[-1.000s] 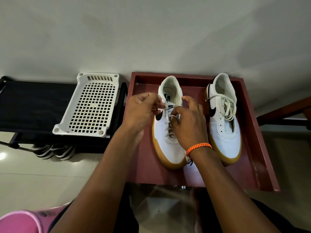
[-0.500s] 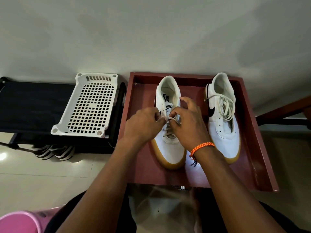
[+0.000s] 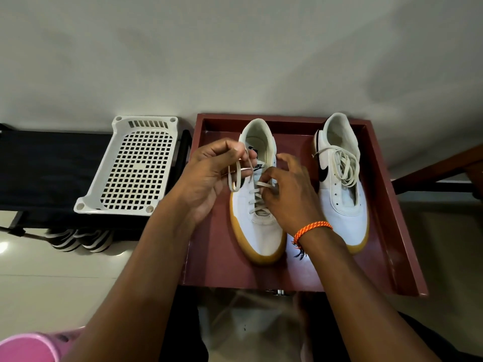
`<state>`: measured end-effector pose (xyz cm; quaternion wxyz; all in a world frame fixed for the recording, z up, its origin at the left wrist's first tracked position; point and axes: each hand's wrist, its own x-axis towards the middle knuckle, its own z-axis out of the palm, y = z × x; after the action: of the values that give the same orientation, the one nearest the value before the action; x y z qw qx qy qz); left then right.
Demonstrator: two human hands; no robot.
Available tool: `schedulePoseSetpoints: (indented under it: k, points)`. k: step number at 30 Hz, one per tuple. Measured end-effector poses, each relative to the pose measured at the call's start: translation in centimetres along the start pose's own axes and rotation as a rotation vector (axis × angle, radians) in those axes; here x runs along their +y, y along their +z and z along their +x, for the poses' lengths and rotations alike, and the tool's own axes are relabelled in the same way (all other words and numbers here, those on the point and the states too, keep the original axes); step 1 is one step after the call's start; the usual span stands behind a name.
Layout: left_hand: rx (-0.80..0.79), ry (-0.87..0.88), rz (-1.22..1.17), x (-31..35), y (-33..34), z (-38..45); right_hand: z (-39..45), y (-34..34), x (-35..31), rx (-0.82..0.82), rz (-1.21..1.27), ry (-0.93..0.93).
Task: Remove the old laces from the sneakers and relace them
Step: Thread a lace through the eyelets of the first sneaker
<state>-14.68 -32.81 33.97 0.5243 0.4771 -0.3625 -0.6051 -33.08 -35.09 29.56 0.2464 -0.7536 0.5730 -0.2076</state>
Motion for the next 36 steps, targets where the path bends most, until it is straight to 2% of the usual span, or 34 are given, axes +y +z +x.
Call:
schedulePoseSetpoints:
  k: [3, 6, 8, 9, 10, 11, 13, 14, 15, 16, 18, 22, 26, 29, 36]
  points:
    - [-0.019, 0.015, -0.083, 0.2, -0.2, -0.2, 0.0, -0.1, 0.0, -0.008, -0.004, 0.003]
    - [-0.071, 0.067, -0.392, 0.8, -0.2, -0.4, 0.0, -0.1, -0.1, -0.01, 0.008, 0.015]
    - [-0.02, 0.062, -0.614, 1.6, -0.4, -0.5, 0.0, -0.1, -0.1, -0.013, 0.021, 0.019]
    - [0.036, 0.028, -0.634, 1.9, -0.4, -0.5, 0.0, -0.1, 0.0, -0.013, 0.028, 0.02]
    - [0.115, -0.013, -0.539, 1.8, -0.7, -0.4, 0.0, -0.1, 0.0, -0.016, 0.033, 0.021]
    - [0.208, -0.052, -0.318, 1.3, -1.1, -0.2, 0.0, -0.2, 0.0, -0.018, 0.033, 0.021]
    - [0.345, -0.104, 0.427, -0.3, -1.5, 0.3, -0.1, -0.3, 0.0, -0.016, 0.01, 0.021]
    - [0.341, -0.117, 0.77, -1.2, -1.5, 0.4, -0.1, -0.4, -0.1, -0.015, -0.007, 0.02]
    - [0.288, -0.137, 1.008, -2.0, -1.1, 0.4, -0.1, -0.4, -0.2, -0.013, -0.022, 0.019]
    - [0.213, -0.142, 1.111, -2.6, -0.5, 0.4, -0.1, -0.4, -0.2, -0.012, -0.032, 0.016]
    - [0.127, -0.085, 1.144, -3.4, 0.2, 0.4, -0.1, -0.4, -0.3, -0.012, -0.047, 0.012]
    - [0.111, 0.002, 0.991, -3.1, -0.2, 0.7, -0.1, -0.3, 0.0, -0.008, -0.05, 0.01]
    - [0.101, 0.034, 0.416, -1.3, 0.0, 0.3, 0.0, -0.3, 0.0, 0.0, -0.038, 0.015]
    - [0.057, 0.038, 0.115, -0.2, -0.4, 0.1, -0.1, -0.3, 0.1, 0.016, -0.02, -0.001]
    - [0.024, 0.087, -0.233, 1.0, -0.8, -0.1, -0.2, -0.3, -0.1, 0.015, -0.004, 0.013]
